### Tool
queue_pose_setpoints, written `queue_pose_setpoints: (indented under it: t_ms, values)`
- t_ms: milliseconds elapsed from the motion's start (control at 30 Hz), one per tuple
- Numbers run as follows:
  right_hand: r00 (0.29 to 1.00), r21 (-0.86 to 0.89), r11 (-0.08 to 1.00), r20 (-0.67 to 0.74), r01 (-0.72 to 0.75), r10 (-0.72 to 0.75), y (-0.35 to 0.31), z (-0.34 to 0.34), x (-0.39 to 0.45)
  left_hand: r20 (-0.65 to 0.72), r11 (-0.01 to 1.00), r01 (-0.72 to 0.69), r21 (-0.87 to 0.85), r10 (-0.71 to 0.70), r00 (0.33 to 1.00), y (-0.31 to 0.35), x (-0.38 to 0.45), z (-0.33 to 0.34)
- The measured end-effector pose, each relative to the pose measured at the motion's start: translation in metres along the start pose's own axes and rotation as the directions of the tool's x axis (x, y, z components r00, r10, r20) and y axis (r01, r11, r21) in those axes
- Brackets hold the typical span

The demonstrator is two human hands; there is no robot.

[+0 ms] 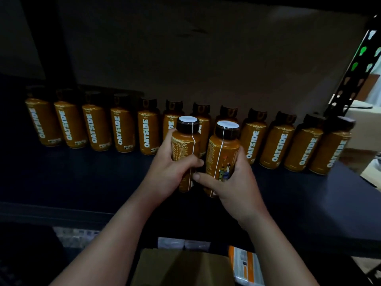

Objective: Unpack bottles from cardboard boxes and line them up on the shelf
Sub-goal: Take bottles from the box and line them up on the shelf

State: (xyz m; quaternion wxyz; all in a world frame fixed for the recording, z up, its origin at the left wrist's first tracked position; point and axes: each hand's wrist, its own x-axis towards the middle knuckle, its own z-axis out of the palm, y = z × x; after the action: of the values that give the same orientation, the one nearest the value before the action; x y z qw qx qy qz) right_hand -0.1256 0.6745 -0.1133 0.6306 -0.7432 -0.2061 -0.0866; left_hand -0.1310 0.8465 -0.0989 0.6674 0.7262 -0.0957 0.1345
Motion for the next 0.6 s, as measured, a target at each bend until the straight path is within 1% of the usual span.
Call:
queue_pose_setpoints:
  t_ms: [100,233,300,367,500,567,600]
  values:
    - [1.000,0.007,1.000,-0.013,-0.015,0.015,0.000,0.001,-0.001,0.022,1.000,-0.006,-0.004,0.006,1.000,-0.004,-0.002,-0.002]
    - [0.994,0.035,0.994,0.032,-0.102,0.101,-0.001,-0.006,-0.003,0.091,0.995,0.073,-0.062,-0.067,0.994,-0.005,-0.007,-0.019]
    - [0.991,0.044,0.991,0.032,-0.130,0.129,0.000,-0.009,-0.004,0.110,0.996,0.074,-0.058,-0.068,0.992,-0.005,-0.011,-0.027]
    - [0.993,0.024,0.993,-0.003,-0.117,0.117,-0.001,-0.008,-0.005,0.081,0.999,0.040,-0.029,-0.038,0.996,-0.005,-0.015,-0.030]
    - [0.990,-0.070,0.995,-0.130,-0.066,0.056,-0.002,0.000,-0.006,-0.055,0.993,-0.022,0.113,0.028,0.998,-0.005,-0.017,-0.022]
    - [0.987,-0.109,0.992,-0.155,-0.062,0.045,-0.003,0.003,-0.006,-0.076,0.985,-0.043,0.164,0.056,0.995,-0.007,-0.015,-0.018]
    - [0.988,-0.112,0.991,-0.146,-0.071,0.054,-0.004,0.003,-0.006,-0.075,0.986,-0.036,0.164,0.049,0.996,-0.009,-0.015,-0.018]
